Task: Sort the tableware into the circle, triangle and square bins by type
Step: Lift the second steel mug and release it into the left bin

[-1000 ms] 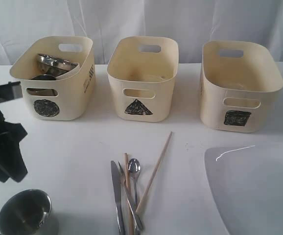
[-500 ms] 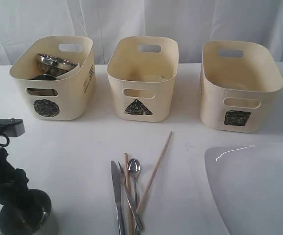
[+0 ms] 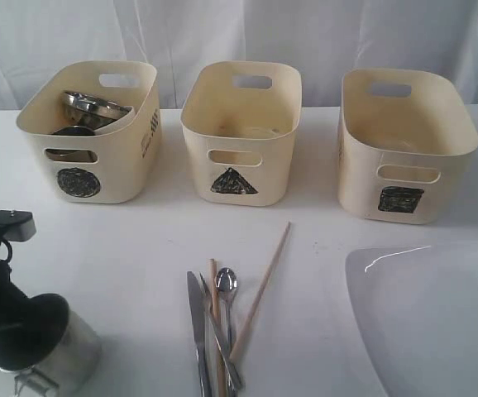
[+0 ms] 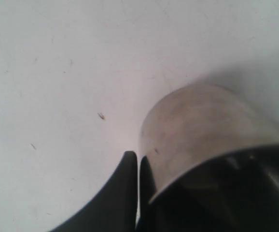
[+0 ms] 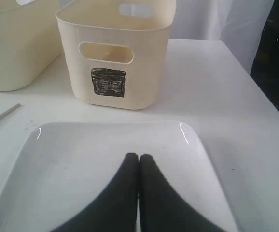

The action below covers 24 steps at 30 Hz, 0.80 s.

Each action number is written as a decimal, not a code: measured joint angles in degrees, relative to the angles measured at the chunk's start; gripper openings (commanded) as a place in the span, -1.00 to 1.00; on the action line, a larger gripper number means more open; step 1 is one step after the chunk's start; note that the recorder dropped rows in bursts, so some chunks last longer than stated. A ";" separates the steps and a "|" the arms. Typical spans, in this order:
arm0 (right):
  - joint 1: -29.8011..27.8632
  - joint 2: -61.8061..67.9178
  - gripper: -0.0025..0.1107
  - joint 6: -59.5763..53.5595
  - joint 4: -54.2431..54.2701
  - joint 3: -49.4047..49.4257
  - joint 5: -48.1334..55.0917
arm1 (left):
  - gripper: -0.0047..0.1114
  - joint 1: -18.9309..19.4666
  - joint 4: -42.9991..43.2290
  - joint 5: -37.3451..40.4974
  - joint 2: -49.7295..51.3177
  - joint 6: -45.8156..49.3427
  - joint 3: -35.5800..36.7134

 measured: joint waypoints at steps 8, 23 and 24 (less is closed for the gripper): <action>0.00 0.00 -0.96 0.00 0.00 0.00 0.00 | -0.92 0.00 -0.97 3.82 -2.53 -0.30 -0.94; 0.00 0.00 -0.96 0.00 0.00 0.00 0.00 | -0.92 0.00 1.85 -55.91 -9.20 -2.36 -19.32; 0.00 0.00 -0.96 0.00 0.00 0.00 0.00 | -0.92 0.00 4.07 -60.23 -6.73 -3.39 -19.65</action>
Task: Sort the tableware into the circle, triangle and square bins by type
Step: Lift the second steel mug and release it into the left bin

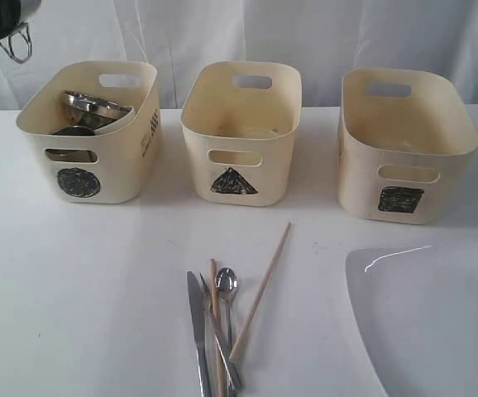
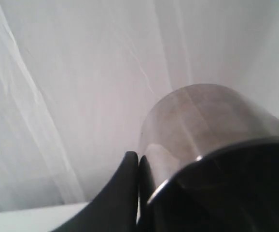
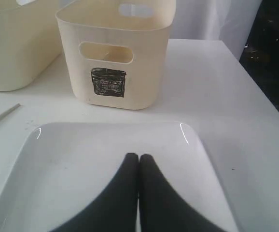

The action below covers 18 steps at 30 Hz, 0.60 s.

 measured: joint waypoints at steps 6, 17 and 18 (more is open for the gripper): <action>0.00 0.00 -0.96 0.00 0.00 0.00 0.00 | -0.92 0.13 23.70 -5.58 17.62 -6.64 -7.24; 0.00 0.00 -0.96 0.00 0.00 0.00 0.00 | -0.92 0.01 34.36 17.88 26.89 -21.88 -23.46; 0.00 0.00 -0.96 0.00 0.00 0.00 0.00 | -0.92 0.01 34.47 19.82 26.89 -23.04 -25.54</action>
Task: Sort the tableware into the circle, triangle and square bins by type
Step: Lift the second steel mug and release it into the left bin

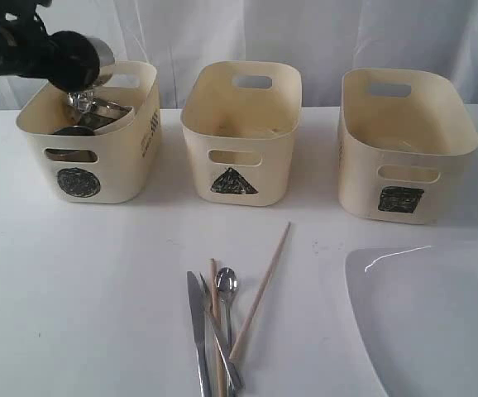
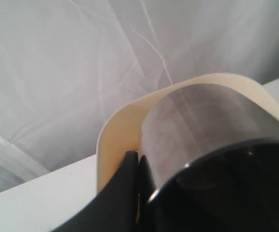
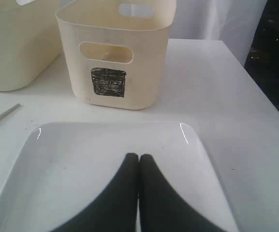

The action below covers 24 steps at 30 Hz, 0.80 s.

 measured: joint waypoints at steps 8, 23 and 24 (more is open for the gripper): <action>0.00 0.00 -0.96 0.00 0.00 0.00 0.00 | -0.92 -0.51 -2.79 22.81 2.87 2.42 -12.98; 0.00 0.00 -0.96 0.00 0.00 0.00 0.00 | 0.37 -0.75 -35.13 31.79 6.14 31.42 -19.53; 0.00 0.00 -0.96 0.00 0.00 0.00 0.00 | 0.41 -0.75 -35.39 31.79 6.23 31.53 -19.53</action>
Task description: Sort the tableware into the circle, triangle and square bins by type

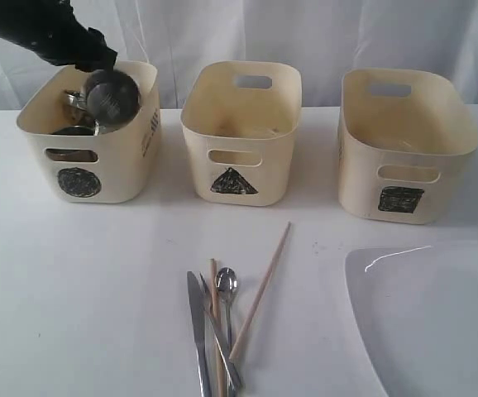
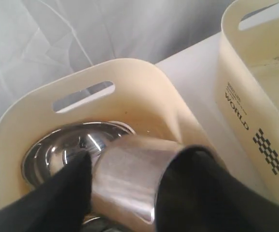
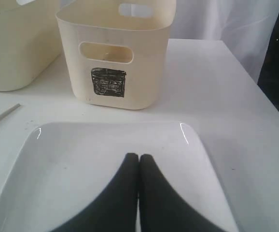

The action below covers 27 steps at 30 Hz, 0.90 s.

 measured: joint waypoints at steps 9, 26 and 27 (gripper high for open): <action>0.00 0.00 -0.96 0.00 0.00 0.00 0.00 | 0.31 0.00 -1.31 1.16 -1.24 0.13 0.00; 0.00 0.00 -0.96 0.00 0.00 0.00 0.00 | -0.92 0.11 15.03 16.82 -13.34 -26.76 8.94; 0.00 0.00 -0.96 0.00 0.00 0.00 0.00 | -0.92 0.43 15.34 14.90 -13.49 -29.39 11.24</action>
